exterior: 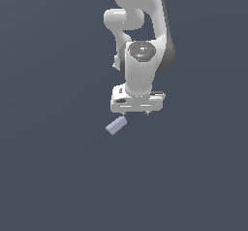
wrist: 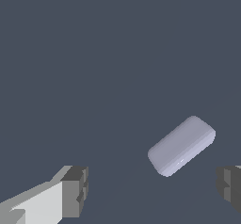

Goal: Pick up the object and move it to a goal position.

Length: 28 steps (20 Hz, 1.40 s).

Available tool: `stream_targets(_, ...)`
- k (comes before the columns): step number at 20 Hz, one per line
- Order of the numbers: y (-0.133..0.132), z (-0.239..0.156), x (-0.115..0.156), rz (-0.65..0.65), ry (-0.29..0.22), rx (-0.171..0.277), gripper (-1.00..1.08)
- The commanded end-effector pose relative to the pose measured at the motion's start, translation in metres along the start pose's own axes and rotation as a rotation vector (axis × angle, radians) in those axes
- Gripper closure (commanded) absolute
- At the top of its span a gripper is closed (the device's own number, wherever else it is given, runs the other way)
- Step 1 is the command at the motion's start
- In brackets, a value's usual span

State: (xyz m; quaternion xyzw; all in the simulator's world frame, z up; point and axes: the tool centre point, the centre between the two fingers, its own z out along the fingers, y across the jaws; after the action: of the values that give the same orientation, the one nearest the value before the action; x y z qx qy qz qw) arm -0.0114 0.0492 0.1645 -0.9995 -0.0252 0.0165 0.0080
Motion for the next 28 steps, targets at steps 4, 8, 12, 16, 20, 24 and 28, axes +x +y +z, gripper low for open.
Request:
stream_targets(4,0.004,-0.002,0.0,0.008,0.002,-0.005,-0.92)
stream_targets(8,0.019,-0.008,0.002,0.032,0.008,-0.023,-0.92)
stream_targets(12,0.025,-0.012,0.003,0.031,0.01,-0.032,-0.92)
stream_targets(16,0.025,-0.011,0.003,0.038,0.01,-0.03,-0.92)
stream_targets(20,0.027,-0.006,0.002,0.072,0.011,-0.027,-0.92)
stream_targets(24,0.031,0.003,0.0,0.134,0.012,-0.022,-0.92)
stream_targets(28,0.037,0.015,-0.003,0.222,0.015,-0.016,-0.92)
